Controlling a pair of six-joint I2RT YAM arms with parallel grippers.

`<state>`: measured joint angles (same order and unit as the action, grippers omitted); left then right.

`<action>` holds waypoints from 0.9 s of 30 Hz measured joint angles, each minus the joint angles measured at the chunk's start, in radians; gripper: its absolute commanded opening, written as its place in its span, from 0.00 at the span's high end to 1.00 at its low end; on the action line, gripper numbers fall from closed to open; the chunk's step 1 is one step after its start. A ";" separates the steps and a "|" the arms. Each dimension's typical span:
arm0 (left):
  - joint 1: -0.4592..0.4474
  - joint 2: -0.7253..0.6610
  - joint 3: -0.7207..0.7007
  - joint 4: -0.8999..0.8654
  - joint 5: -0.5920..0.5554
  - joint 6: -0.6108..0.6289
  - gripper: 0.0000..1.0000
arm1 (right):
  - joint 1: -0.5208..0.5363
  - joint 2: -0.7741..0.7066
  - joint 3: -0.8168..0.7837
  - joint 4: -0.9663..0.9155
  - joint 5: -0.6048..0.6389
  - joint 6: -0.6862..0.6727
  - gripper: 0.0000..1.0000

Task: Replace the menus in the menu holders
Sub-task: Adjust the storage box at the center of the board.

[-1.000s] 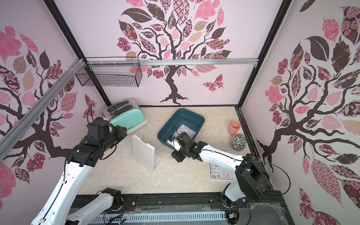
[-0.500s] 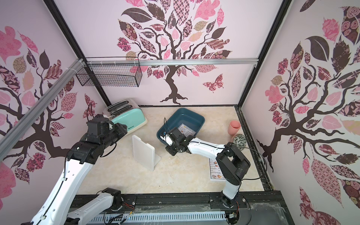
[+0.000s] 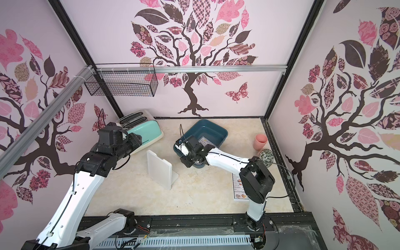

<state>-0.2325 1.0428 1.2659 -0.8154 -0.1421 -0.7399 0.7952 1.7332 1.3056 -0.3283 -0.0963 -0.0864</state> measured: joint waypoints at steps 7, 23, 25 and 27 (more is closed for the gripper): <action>0.000 0.019 0.000 0.013 0.010 -0.006 0.56 | -0.003 0.021 -0.011 0.018 0.032 0.027 0.47; 0.000 0.048 0.011 0.013 0.039 -0.008 0.56 | -0.005 0.185 0.005 0.004 0.064 0.137 0.78; 0.000 0.050 0.011 0.013 0.041 -0.008 0.57 | -0.005 0.190 0.013 0.003 0.074 0.148 0.85; 0.000 0.051 0.011 0.014 0.043 -0.008 0.57 | -0.005 0.193 0.020 0.011 0.093 0.151 0.92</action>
<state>-0.2325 1.0935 1.2770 -0.8017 -0.0986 -0.7483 0.7906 1.9259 1.3254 -0.3168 -0.0032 0.0650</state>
